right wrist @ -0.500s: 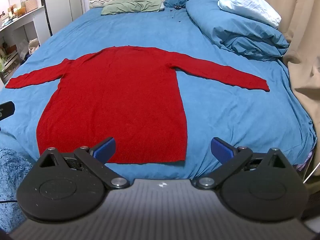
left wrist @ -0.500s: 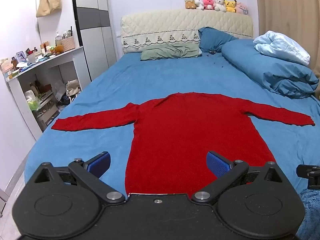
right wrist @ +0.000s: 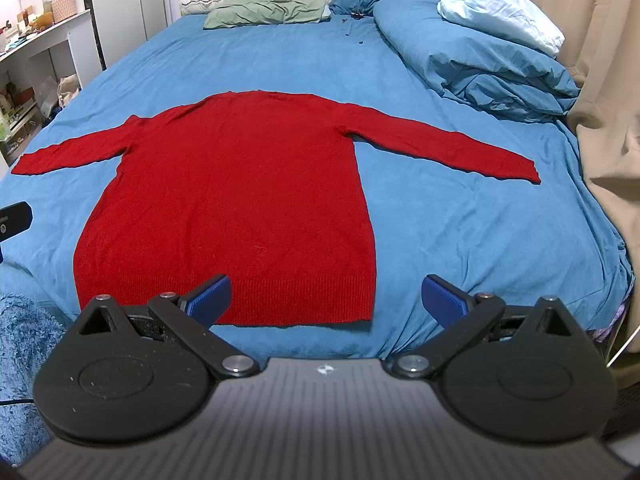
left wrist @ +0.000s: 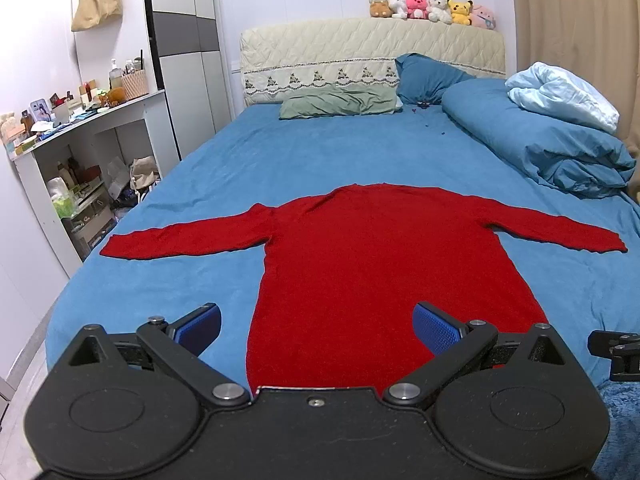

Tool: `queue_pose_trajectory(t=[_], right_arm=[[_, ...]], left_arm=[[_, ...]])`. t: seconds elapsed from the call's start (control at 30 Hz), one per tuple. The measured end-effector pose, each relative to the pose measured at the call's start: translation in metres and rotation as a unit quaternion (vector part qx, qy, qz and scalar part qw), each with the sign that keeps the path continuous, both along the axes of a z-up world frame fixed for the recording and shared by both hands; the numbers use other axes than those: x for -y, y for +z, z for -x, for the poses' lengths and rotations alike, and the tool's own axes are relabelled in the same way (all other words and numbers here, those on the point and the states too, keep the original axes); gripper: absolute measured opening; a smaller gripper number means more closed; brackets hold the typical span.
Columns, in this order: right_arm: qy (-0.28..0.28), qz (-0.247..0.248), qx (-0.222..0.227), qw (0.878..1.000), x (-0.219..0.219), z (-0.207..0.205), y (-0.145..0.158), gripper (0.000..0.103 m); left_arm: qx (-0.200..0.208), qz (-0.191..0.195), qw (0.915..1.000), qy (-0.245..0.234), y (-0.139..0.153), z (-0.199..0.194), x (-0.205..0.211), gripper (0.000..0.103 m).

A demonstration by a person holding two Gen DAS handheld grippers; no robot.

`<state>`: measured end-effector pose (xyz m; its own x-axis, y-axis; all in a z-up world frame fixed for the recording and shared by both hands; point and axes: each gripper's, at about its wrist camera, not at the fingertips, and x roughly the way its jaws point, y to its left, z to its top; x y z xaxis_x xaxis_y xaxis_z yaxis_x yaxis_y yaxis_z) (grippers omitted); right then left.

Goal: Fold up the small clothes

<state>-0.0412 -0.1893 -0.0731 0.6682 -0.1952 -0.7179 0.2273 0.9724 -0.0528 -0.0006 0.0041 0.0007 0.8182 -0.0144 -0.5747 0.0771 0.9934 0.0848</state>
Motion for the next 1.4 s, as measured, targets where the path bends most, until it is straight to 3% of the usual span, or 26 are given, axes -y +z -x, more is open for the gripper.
queue_pose_trajectory(t=[1.4], right_arm=[[0.004,0.003,0.005,1.000,-0.0039,0.0002,0.0040,0.103]], left_arm=[[0.002,0.013,0.9999,0.007,0.0059,0.0030,-0.0023,0.103]])
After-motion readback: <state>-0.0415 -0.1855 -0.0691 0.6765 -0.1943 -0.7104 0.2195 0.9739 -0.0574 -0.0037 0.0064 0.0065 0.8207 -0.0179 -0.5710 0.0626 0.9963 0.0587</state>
